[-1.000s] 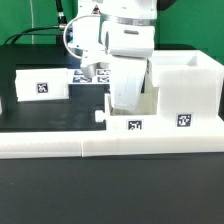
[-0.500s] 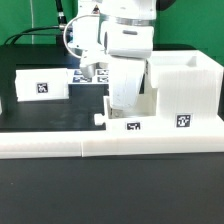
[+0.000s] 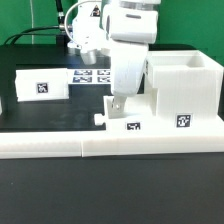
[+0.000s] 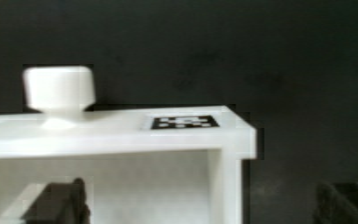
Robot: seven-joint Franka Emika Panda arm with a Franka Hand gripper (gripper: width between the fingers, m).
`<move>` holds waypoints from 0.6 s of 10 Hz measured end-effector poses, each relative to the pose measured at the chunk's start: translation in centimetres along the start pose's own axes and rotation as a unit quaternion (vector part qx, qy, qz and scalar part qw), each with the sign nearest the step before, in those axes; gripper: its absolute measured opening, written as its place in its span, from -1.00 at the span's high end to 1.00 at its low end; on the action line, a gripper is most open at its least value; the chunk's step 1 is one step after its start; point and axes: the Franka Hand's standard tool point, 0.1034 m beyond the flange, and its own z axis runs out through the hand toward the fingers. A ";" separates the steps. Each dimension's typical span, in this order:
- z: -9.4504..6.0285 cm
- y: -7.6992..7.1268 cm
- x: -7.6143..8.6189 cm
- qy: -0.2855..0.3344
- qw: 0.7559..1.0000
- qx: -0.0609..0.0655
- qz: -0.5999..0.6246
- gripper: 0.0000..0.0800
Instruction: Assemble drawer
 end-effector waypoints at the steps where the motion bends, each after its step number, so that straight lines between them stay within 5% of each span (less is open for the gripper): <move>1: -0.4 0.1 -1.0 -0.001 1.000 -0.002 -0.010 -0.62; 4: -0.7 0.5 -4.5 -0.007 0.999 0.014 -0.037 -0.62; 6: -0.6 0.4 -4.5 -0.006 0.999 0.015 -0.036 -0.62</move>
Offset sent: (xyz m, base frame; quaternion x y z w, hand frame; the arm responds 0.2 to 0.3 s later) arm 0.0000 -0.0410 0.0084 0.0558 0.0118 -0.0608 0.9965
